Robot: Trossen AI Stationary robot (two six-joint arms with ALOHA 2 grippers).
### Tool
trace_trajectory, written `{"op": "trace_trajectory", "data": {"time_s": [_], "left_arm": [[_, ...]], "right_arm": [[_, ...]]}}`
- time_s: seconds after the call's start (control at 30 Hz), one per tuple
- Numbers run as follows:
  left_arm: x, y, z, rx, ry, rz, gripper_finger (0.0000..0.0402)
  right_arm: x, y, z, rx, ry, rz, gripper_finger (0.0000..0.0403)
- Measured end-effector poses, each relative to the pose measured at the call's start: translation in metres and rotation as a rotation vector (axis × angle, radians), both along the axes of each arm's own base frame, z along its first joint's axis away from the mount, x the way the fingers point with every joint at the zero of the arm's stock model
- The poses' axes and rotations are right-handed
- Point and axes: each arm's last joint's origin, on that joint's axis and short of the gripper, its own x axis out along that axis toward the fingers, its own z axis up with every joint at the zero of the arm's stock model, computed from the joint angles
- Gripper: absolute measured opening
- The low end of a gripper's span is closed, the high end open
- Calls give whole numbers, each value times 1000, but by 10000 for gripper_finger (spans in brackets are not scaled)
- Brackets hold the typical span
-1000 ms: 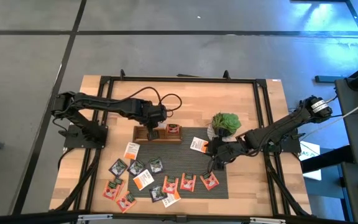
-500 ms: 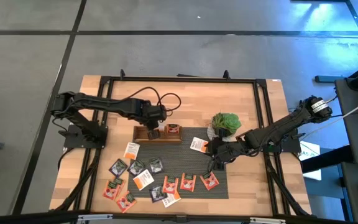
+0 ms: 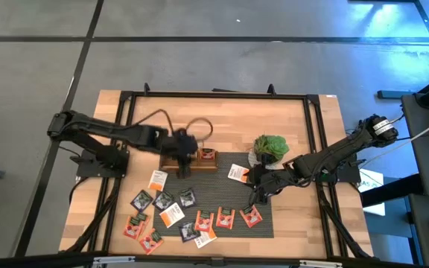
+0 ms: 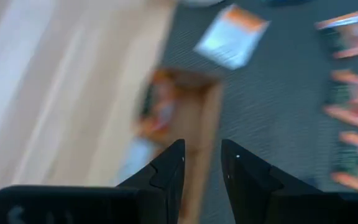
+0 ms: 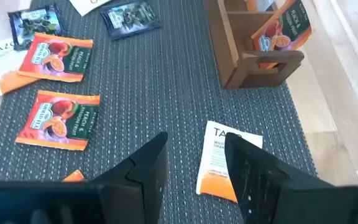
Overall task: Pick & Place Tea
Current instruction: Put the violet tea bag to the left section of the wooden organizer
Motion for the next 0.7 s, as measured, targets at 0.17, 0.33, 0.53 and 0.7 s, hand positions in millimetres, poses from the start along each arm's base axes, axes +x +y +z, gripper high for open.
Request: {"op": "trace_trajectory", "data": {"time_s": [0.17, 0.33, 0.53, 0.7], "left_arm": [[20, -53, -11, -22, -117, -123, 104], [31, -94, -37, -50, -116, -144, 102], [20, -120, -63, -119, 27, -37, 101], [6, -137, -78, -100, 96, 82, 104]], "right_arm": [[2, 1, 2, 10, -27, 3, 162], [7, 4, 5, 50, -86, 26, 162], [26, 16, -1, 86, -171, 173, 162], [41, 23, -17, 67, -216, 220, 162]]}}
